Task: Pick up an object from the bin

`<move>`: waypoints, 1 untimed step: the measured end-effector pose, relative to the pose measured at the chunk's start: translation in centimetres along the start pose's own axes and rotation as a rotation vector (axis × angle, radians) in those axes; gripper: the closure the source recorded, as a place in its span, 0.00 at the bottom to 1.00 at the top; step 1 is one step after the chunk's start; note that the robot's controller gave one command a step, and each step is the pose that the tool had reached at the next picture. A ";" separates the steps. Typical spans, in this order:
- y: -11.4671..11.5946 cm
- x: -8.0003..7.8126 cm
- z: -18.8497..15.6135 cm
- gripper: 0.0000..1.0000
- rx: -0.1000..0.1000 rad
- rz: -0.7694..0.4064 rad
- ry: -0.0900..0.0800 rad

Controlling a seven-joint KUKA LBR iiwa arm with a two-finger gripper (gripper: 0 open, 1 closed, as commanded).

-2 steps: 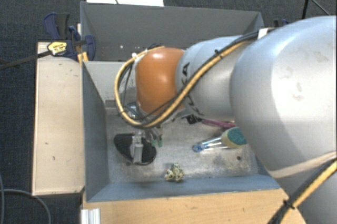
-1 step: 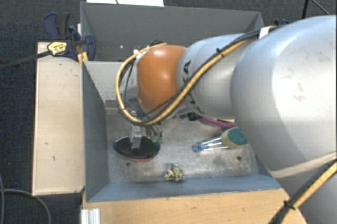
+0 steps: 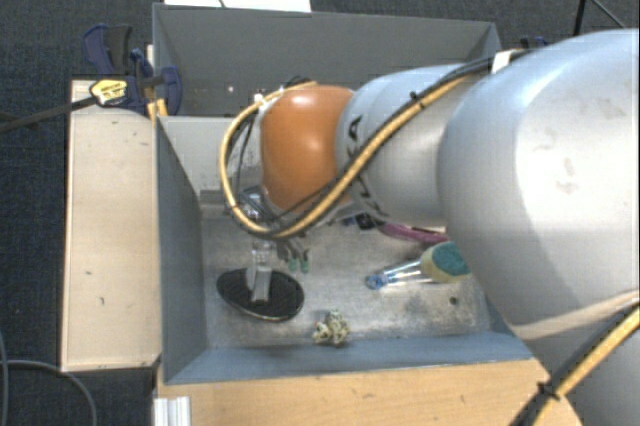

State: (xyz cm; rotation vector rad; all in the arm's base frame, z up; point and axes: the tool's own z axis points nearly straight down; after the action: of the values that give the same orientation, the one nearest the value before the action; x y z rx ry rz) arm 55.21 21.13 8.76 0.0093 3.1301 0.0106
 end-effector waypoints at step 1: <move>-1.1 5.4 1.2 0.00 -0.002 0.005 -0.001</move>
Offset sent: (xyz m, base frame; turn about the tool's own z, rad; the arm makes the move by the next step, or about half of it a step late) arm -0.0563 -0.0137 -0.0176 0.0056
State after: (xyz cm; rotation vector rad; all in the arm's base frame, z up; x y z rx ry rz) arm 49.85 20.04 7.45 0.0174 3.1292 0.0138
